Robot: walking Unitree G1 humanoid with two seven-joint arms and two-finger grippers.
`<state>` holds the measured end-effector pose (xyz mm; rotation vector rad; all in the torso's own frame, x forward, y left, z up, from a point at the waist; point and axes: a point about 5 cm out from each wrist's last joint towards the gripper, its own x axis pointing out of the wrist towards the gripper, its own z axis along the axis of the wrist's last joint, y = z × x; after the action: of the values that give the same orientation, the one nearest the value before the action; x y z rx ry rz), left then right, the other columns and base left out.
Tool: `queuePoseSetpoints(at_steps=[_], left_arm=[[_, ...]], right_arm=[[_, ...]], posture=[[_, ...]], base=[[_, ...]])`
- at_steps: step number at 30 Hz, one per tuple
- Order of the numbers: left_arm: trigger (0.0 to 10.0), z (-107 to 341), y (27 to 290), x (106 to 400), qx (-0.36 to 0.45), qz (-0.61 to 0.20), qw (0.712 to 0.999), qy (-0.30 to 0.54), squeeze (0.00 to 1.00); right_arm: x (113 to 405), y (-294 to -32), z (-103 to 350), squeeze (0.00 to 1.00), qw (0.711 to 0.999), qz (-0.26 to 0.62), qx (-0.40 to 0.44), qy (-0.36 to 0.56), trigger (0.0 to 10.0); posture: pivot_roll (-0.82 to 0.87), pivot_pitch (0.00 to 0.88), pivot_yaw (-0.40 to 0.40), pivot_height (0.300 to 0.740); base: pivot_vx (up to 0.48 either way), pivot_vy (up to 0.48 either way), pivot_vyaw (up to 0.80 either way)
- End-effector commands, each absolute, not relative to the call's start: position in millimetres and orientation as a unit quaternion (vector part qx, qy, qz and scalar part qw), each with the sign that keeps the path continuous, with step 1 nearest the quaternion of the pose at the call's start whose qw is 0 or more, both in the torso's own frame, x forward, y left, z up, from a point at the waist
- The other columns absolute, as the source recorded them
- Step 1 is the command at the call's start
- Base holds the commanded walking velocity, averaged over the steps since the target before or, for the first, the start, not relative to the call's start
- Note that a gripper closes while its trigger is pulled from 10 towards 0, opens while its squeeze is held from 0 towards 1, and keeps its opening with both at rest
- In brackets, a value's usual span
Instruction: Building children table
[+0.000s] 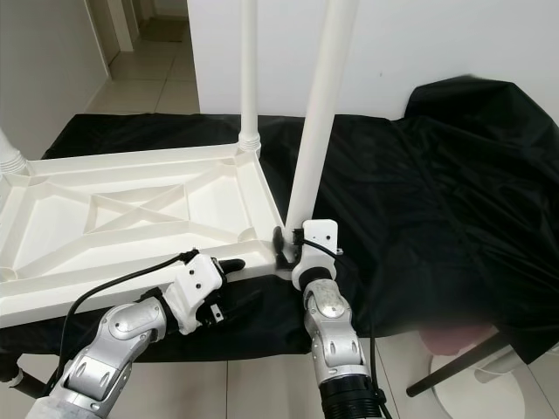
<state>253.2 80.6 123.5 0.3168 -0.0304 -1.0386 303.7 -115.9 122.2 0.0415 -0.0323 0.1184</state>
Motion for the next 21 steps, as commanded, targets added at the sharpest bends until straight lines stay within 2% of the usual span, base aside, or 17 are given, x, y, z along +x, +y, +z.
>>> queuePoseSetpoints(at_steps=[1,2,3,6,8,10,13,15,17,19,20,21], left_arm=[[10.0,121,82,255,0.157,-0.461,0.873,-0.017,0.00],[10.0,121,82,255,0.157,-0.461,0.873,-0.017,0.00],[10.0,121,83,256,0.158,-0.460,0.873,-0.017,0.00],[10.0,122,84,257,0.160,-0.459,0.874,-0.019,0.00],[10.0,122,84,257,0.160,-0.459,0.874,-0.019,0.00],[10.0,122,83,257,0.159,-0.459,0.874,-0.020,0.00],[10.0,122,83,257,0.159,-0.459,0.874,-0.020,0.00],[10.0,123,83,259,0.161,-0.459,0.874,-0.021,0.00],[10.0,123,83,259,0.161,-0.459,0.874,-0.021,0.00],[10.0,125,83,261,0.161,-0.459,0.873,-0.023,0.00],[10.0,125,83,261,0.161,-0.459,0.873,-0.023,0.00],[10.0,125,82,262,0.161,-0.459,0.873,-0.025,0.00]], right_arm=[[303,-120,124,1.00,0.997,0.066,0.019,-0.026,10.0],[303,-120,124,1.00,0.997,0.066,0.019,-0.026,10.0],[303,-122,124,0.00,0.995,0.089,0.015,-0.030,10.0],[304,-127,124,0.00,0.990,0.134,0.014,-0.036,10.0],[304,-127,124,0.00,0.990,0.134,0.014,-0.036,10.0],[308,-137,127,0.00,0.984,0.170,0.005,-0.045,10.0],[308,-137,127,0.00,0.984,0.170,0.005,-0.045,10.0],[314,-145,132,0.00,0.972,0.226,-0.017,-0.055,10.0],[314,-145,132,0.00,0.972,0.226,-0.017,-0.055,10.0],[320,-145,138,0.00,0.956,0.288,-0.029,-0.054,10.0],[320,-145,138,0.00,0.956,0.288,-0.029,-0.054,10.0],[323,-139,137,0.00,0.941,0.333,-0.037,-0.042,10.0]], posture=[[0.02,0.000,-0.031,0.740],[0.02,0.000,-0.031,0.740],[0.02,0.000,-0.033,0.740],[0.02,0.000,-0.029,0.740],[0.02,0.000,-0.029,0.740],[0.02,0.000,-0.028,0.740],[0.02,0.000,-0.028,0.740],[0.02,0.000,-0.018,0.740],[0.02,0.000,-0.018,0.740],[0.02,0.000,-0.018,0.740],[0.02,0.000,-0.018,0.740],[0.02,0.000,-0.017,0.740]], base=[[0.000,0.000,0.00],[0.000,0.000,0.00],[0.000,0.000,0.00],[0.000,0.000,0.00],[0.000,0.000,0.00],[0.000,0.000,0.00],[0.000,0.000,0.00],[0.000,0.000,0.00],[0.000,0.000,0.00],[0.000,0.000,0.00],[0.000,0.000,0.00],[0.000,0.000,0.00]])
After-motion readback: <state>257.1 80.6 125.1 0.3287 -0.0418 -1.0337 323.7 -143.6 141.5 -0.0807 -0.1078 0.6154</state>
